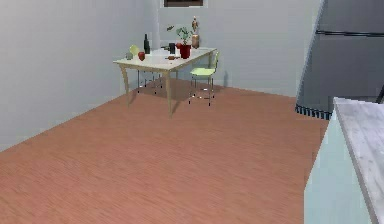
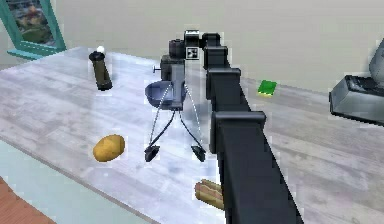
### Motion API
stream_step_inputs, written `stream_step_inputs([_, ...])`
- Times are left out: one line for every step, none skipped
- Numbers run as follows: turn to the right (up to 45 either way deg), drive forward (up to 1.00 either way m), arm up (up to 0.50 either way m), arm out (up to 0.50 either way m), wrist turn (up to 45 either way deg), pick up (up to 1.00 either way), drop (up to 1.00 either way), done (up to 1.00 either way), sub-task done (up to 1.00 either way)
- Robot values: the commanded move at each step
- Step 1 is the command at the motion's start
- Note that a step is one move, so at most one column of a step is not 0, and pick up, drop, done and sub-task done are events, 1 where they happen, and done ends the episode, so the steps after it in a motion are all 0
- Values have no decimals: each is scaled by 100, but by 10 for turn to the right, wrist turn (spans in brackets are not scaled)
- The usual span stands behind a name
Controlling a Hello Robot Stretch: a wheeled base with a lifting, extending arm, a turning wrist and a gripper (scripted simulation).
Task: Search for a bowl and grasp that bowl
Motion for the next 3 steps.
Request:
stream_step_inputs([0,0,0,0,450,0,0,0,0])
stream_step_inputs([0,0,0,0,450,0,0,0,0])
stream_step_inputs([0,0,0,0,450,0,0,0,0])
